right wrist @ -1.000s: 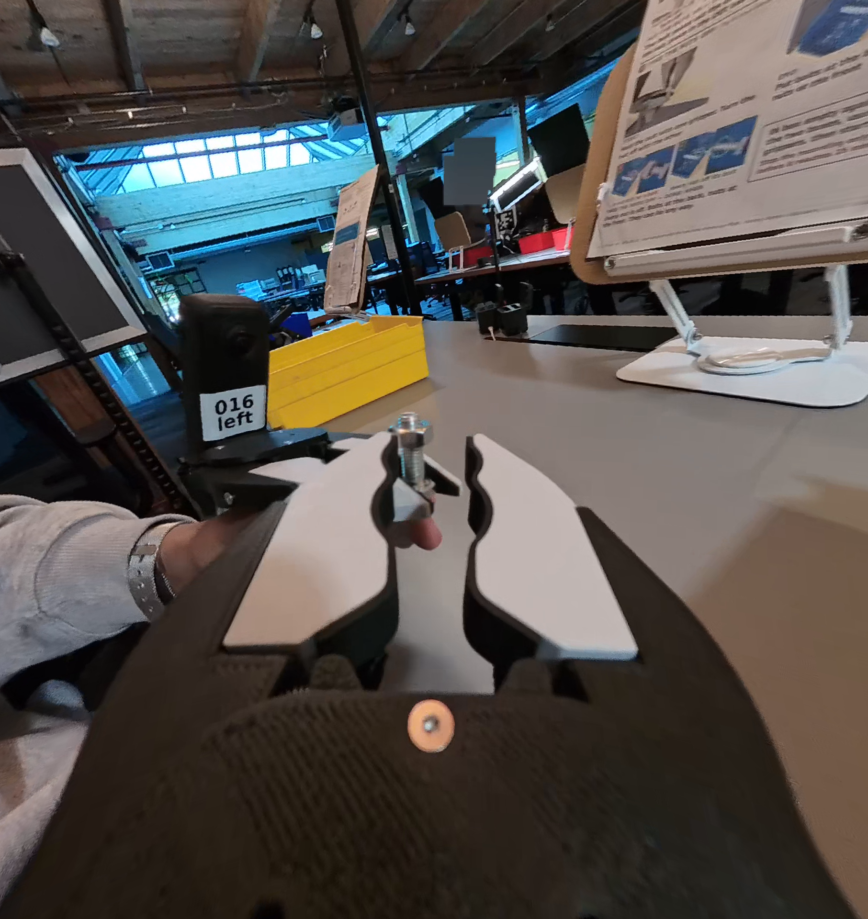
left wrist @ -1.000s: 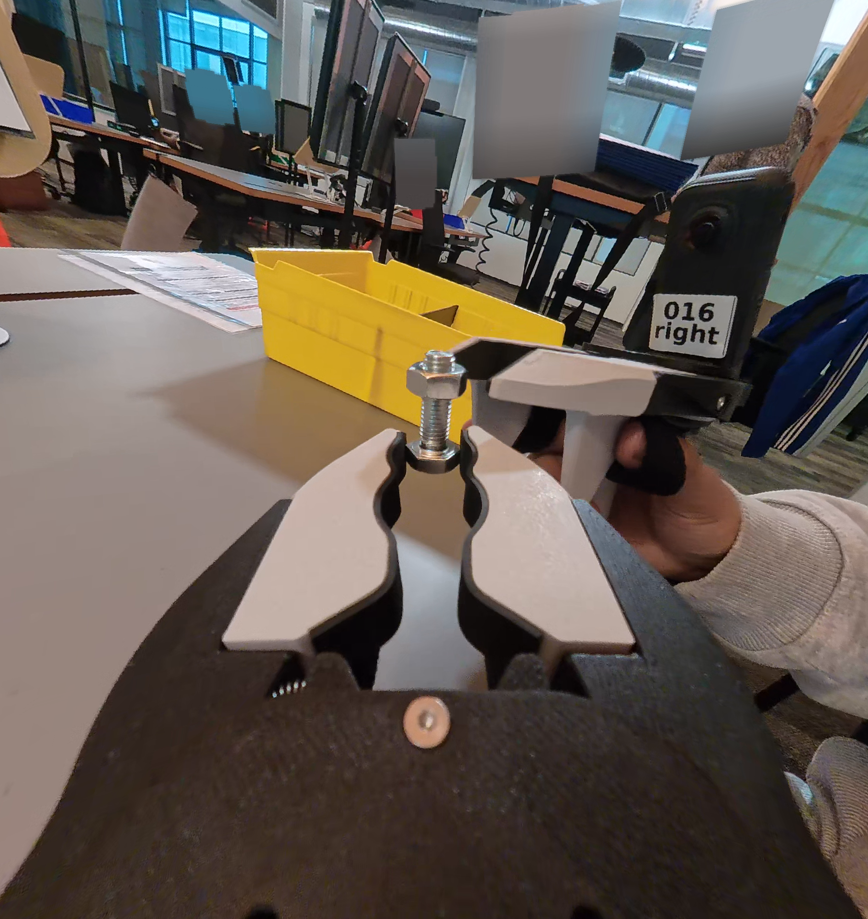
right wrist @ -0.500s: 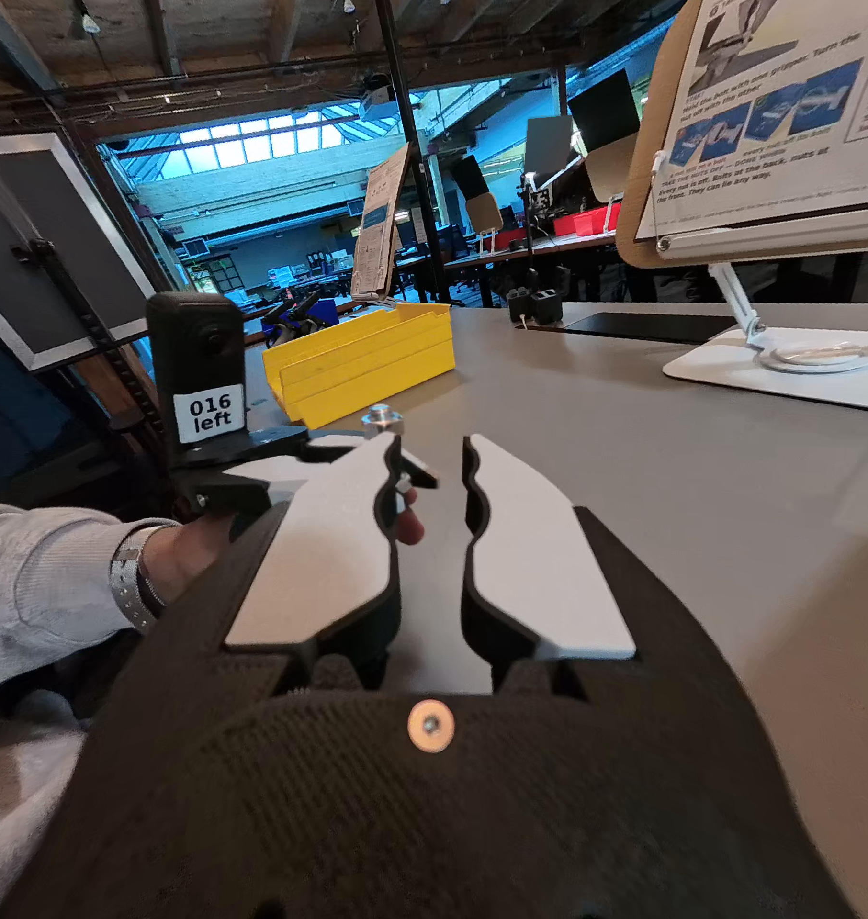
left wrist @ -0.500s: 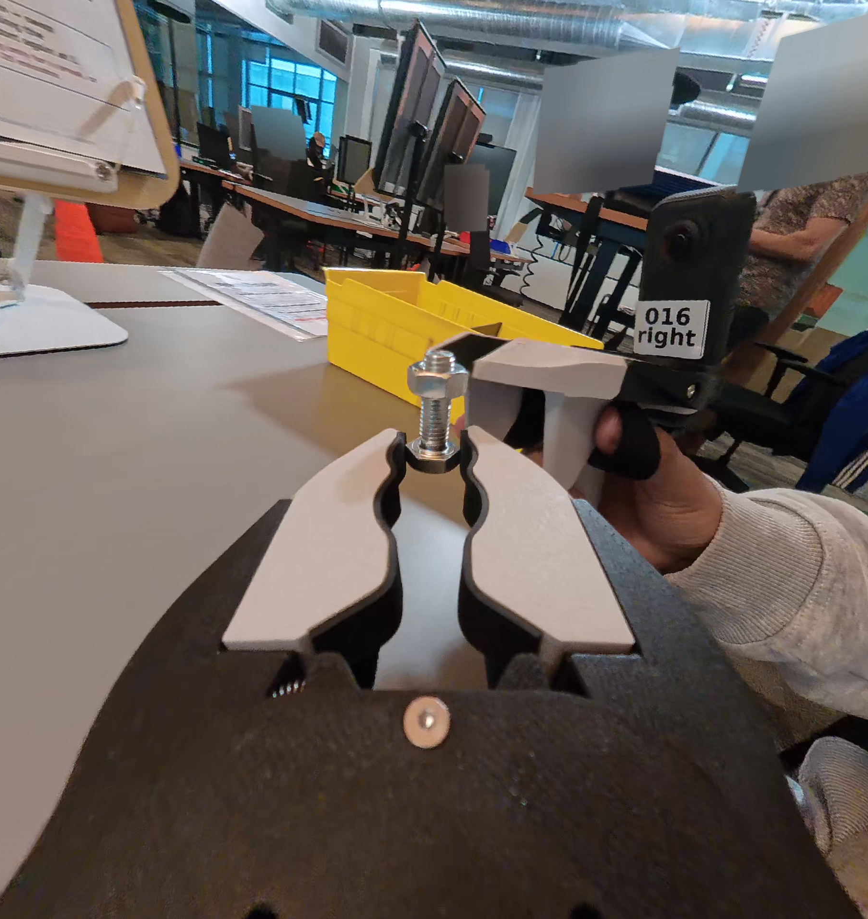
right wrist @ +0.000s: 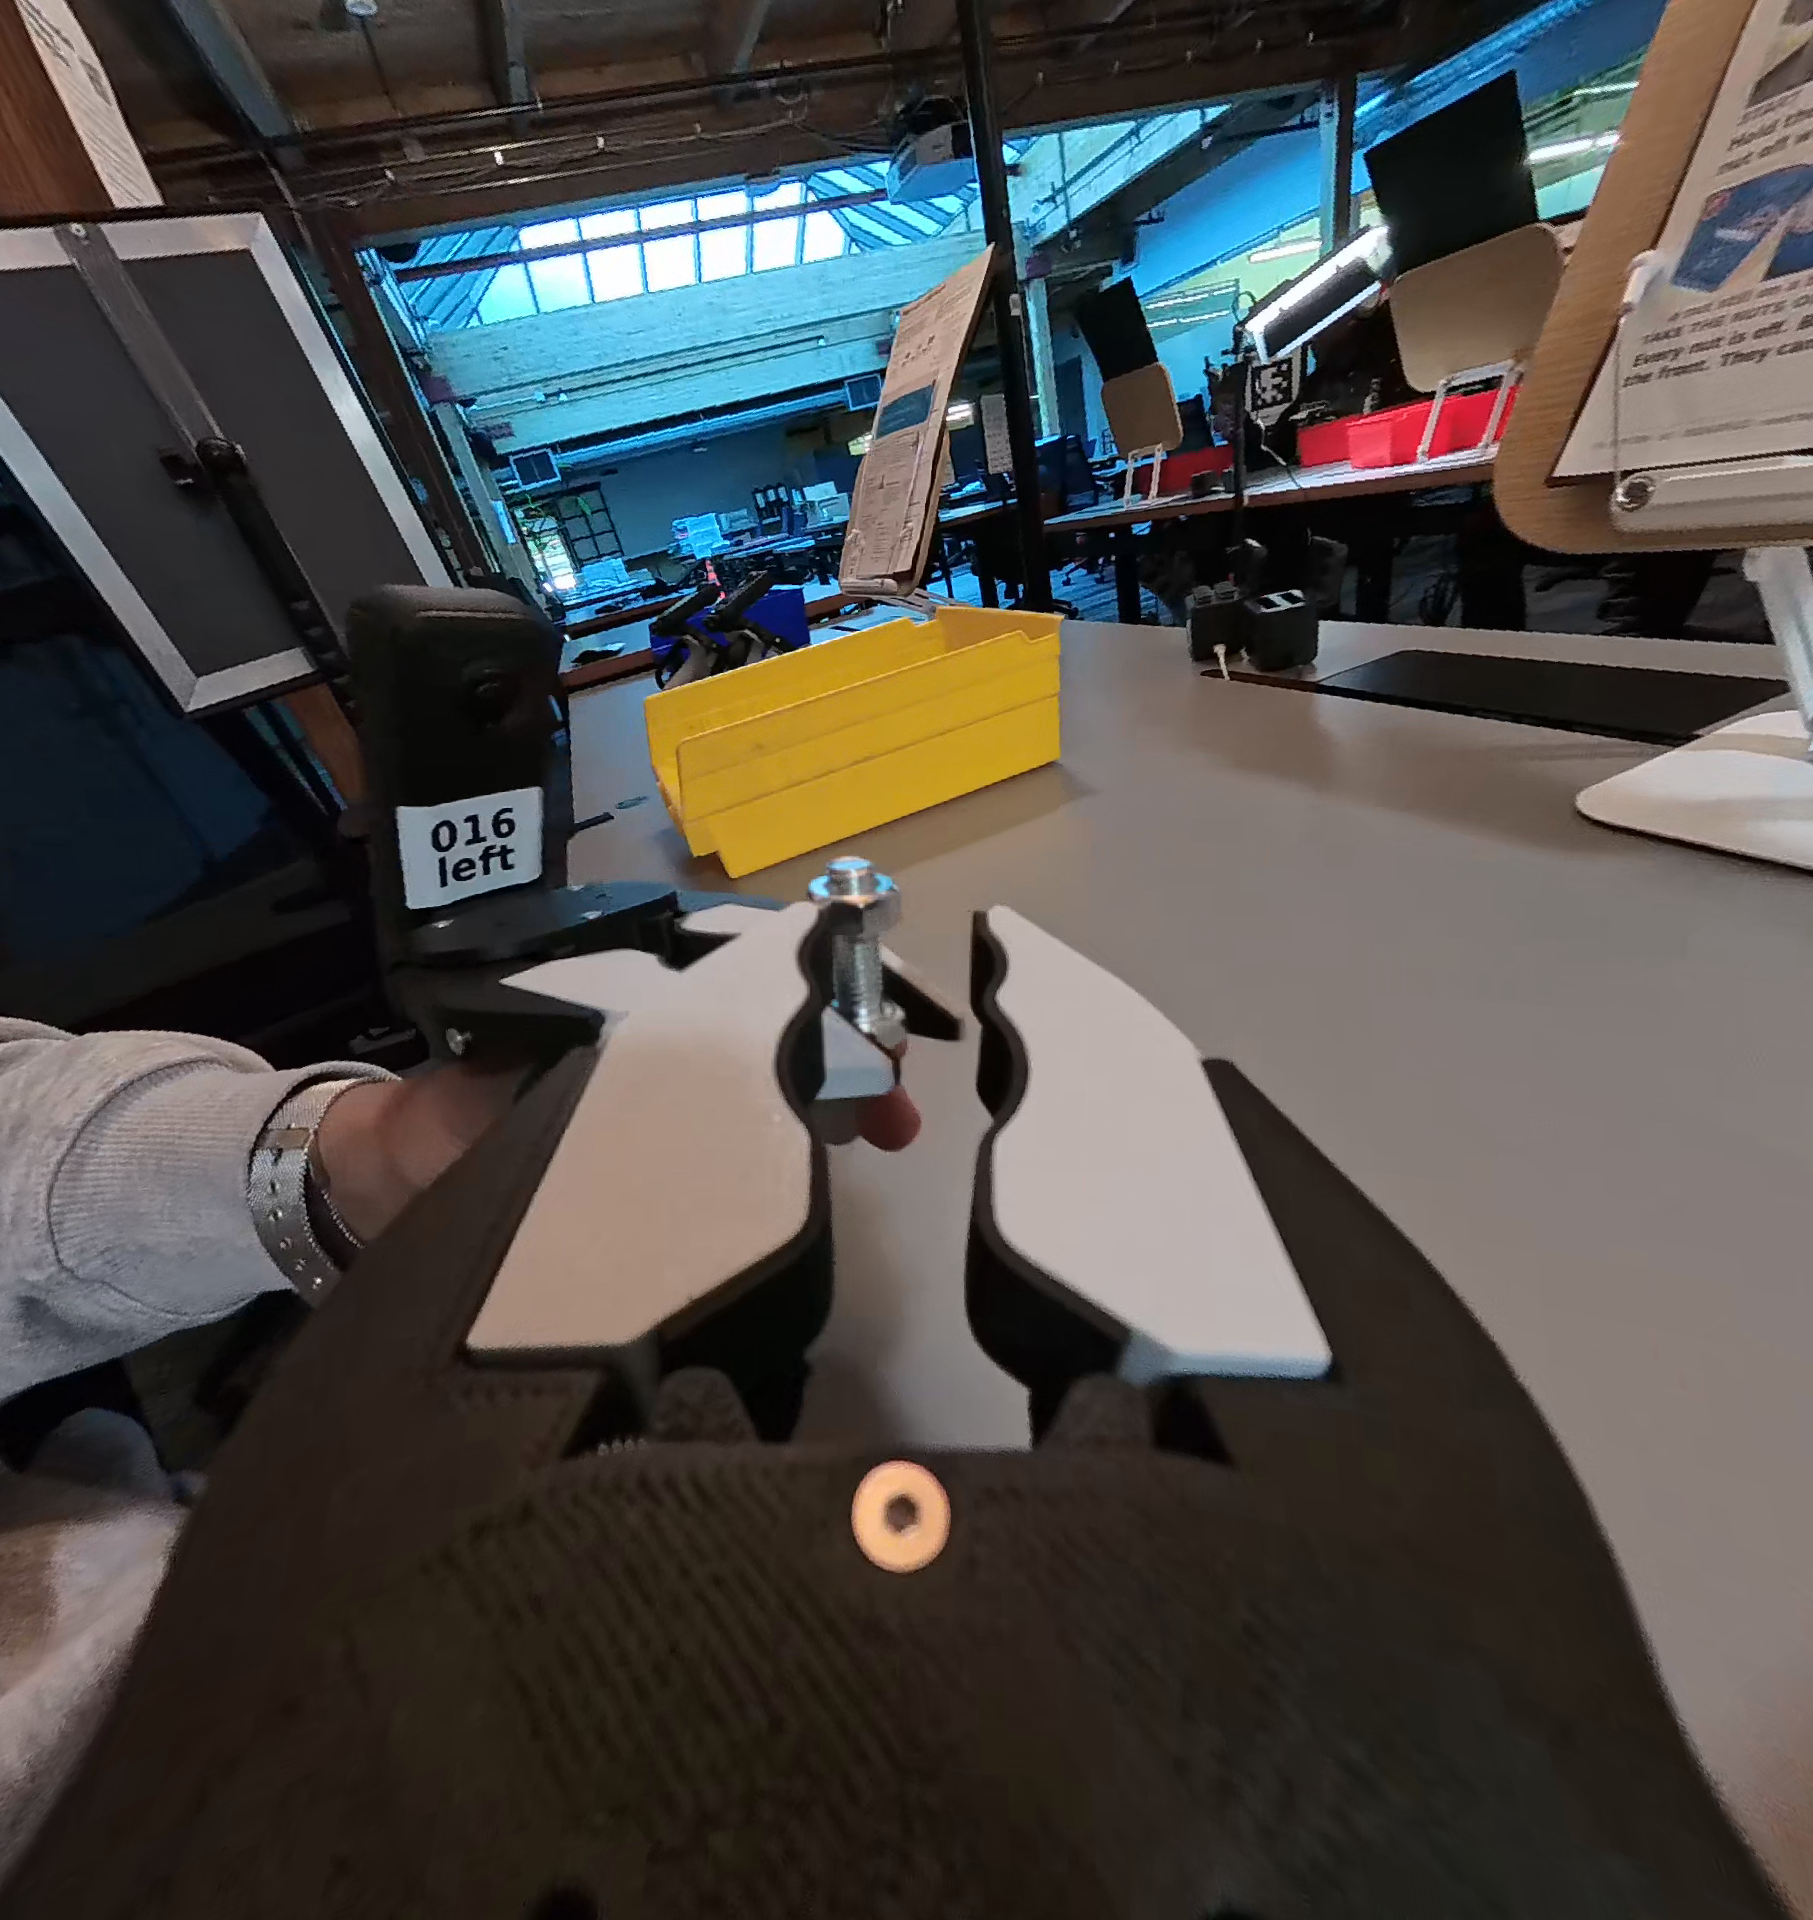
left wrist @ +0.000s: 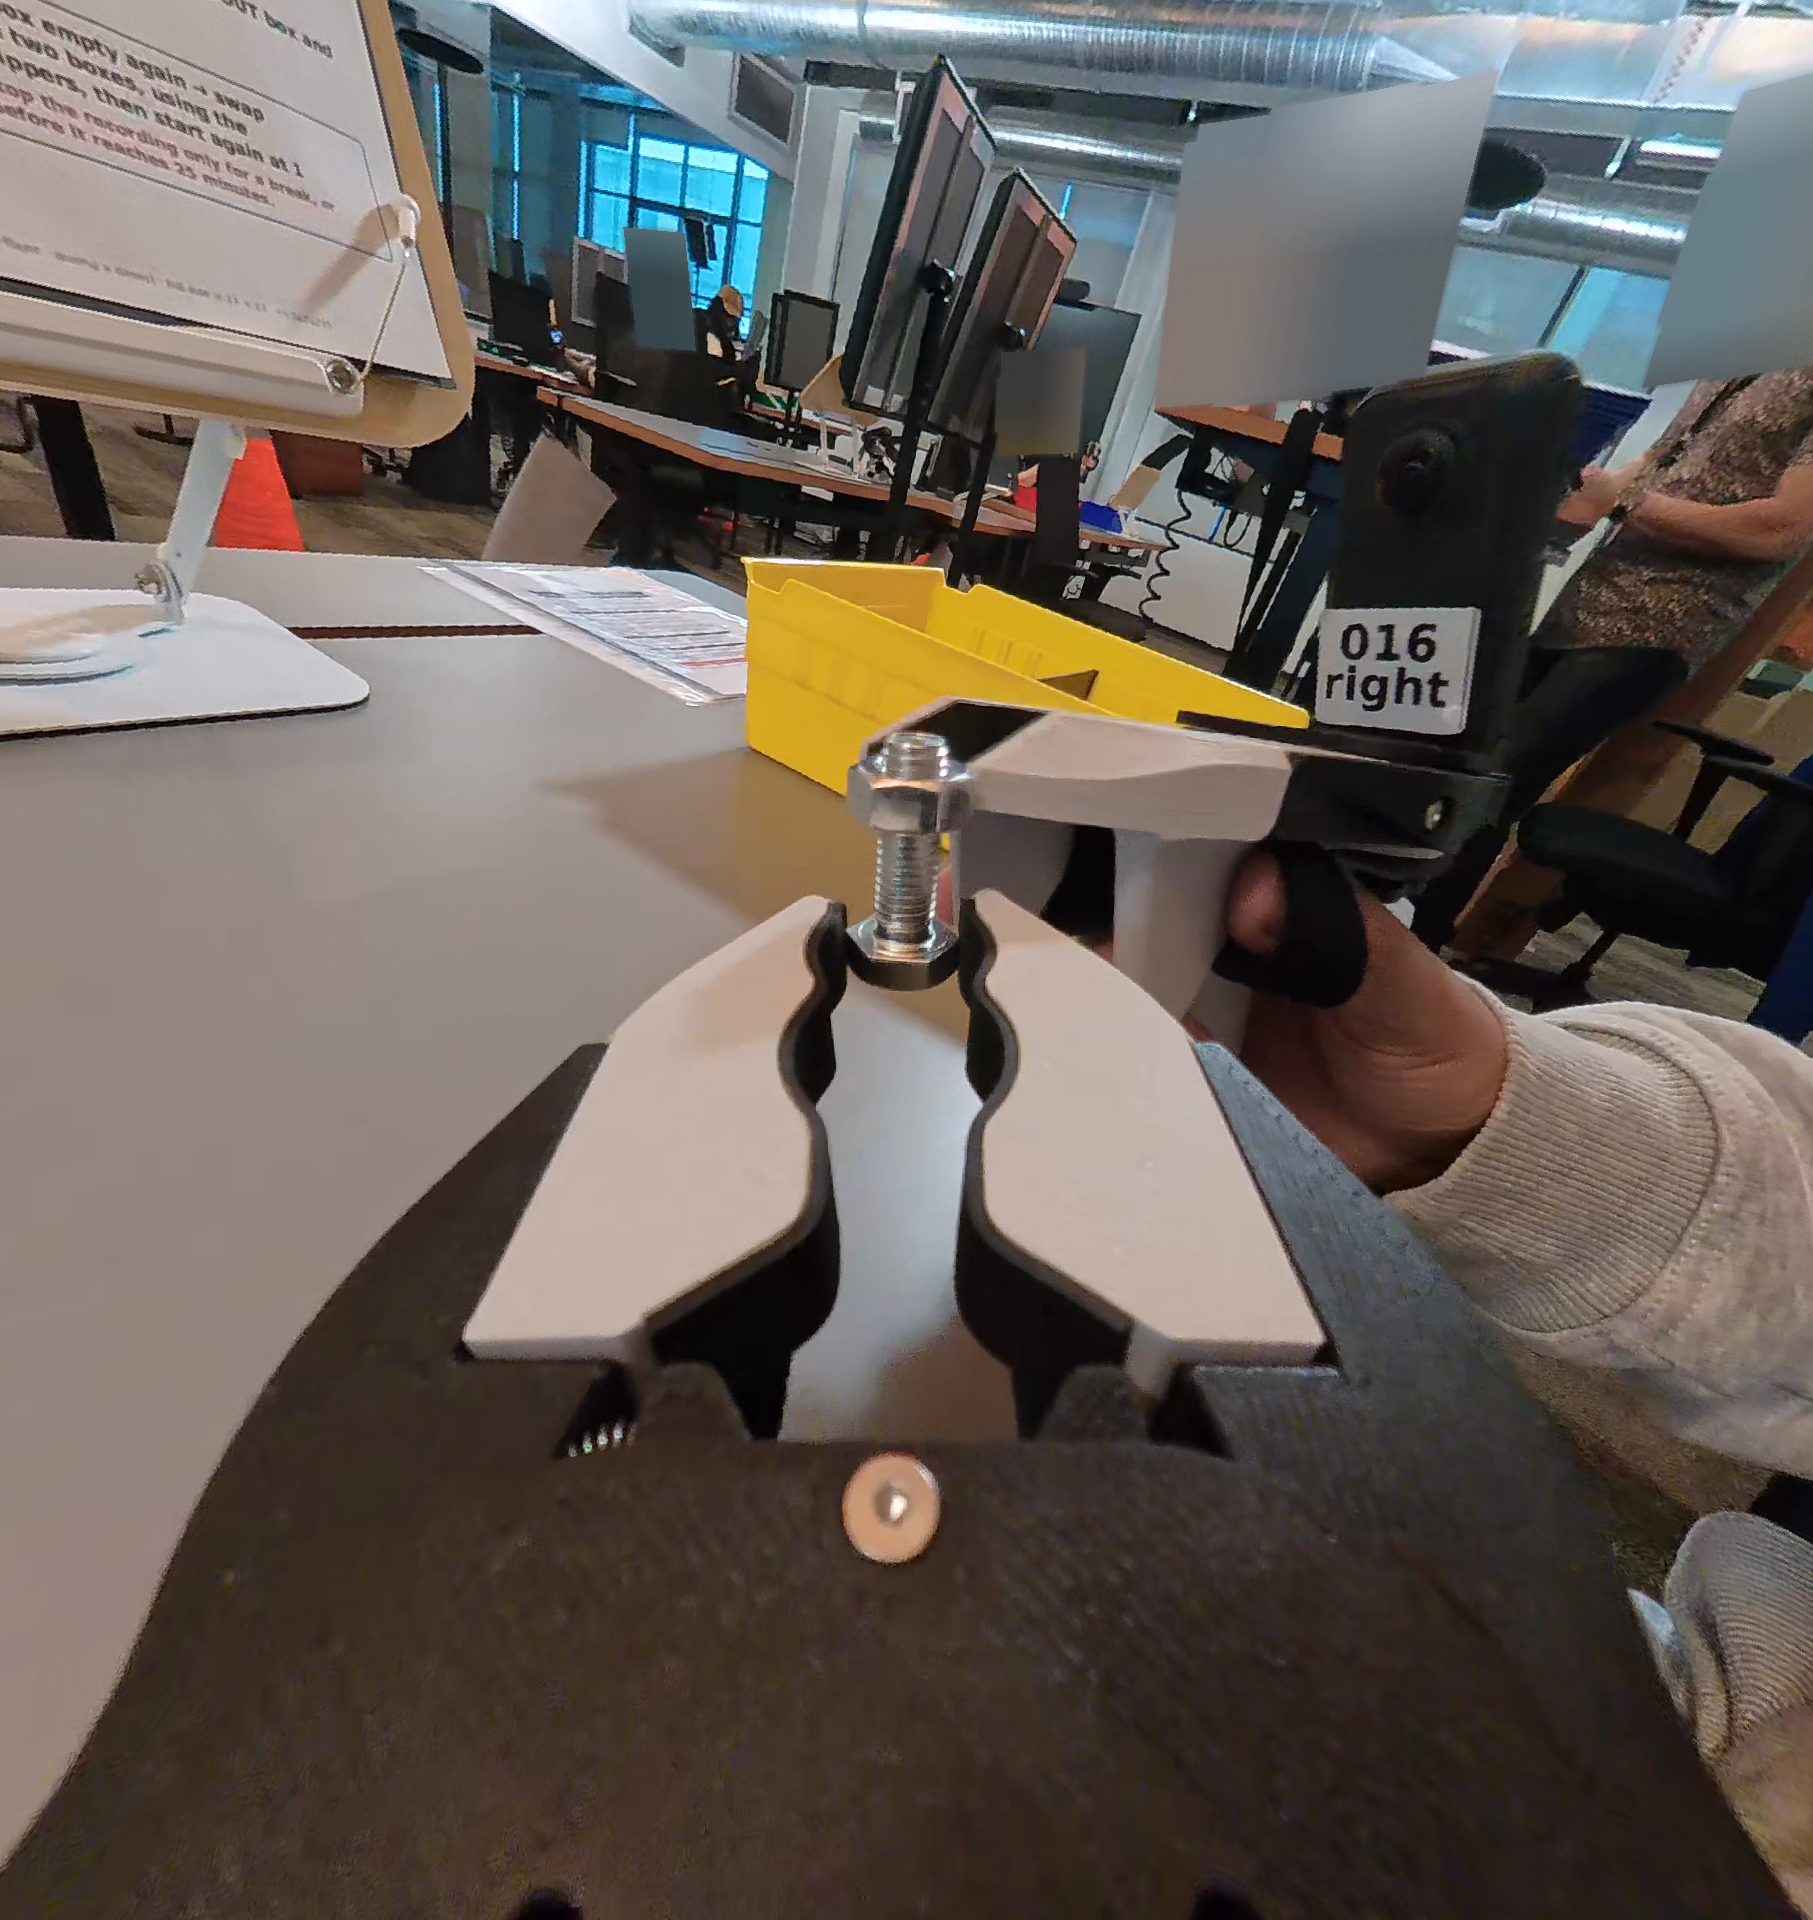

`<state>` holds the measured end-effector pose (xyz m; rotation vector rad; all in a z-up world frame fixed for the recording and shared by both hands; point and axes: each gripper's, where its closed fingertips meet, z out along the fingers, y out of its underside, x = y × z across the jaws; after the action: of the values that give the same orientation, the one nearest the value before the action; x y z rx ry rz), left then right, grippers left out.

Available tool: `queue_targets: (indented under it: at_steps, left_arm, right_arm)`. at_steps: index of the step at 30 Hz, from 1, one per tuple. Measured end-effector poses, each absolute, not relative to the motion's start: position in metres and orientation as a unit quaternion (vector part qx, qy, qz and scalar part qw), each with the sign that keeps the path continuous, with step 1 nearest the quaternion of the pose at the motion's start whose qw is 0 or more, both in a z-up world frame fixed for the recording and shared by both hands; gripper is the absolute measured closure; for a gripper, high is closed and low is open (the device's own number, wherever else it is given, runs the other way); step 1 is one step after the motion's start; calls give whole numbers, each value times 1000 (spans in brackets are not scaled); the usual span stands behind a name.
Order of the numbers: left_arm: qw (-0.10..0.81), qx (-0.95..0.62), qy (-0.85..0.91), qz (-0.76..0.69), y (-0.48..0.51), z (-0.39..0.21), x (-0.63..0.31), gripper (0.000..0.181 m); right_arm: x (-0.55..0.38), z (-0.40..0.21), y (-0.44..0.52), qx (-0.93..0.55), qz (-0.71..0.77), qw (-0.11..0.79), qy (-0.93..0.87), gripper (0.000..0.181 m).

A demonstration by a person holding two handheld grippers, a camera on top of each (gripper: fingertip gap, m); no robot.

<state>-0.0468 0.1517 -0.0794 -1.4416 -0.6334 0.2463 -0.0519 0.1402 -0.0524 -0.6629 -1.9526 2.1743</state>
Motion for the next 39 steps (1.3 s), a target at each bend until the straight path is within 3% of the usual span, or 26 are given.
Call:
queue_targets:
  at_steps: [39]
  left_arm:
    - [714,-675,-181,24,244,-75,-30,160]
  right_arm:
    - [-38,-45,230,-284,717,182,-610,158]
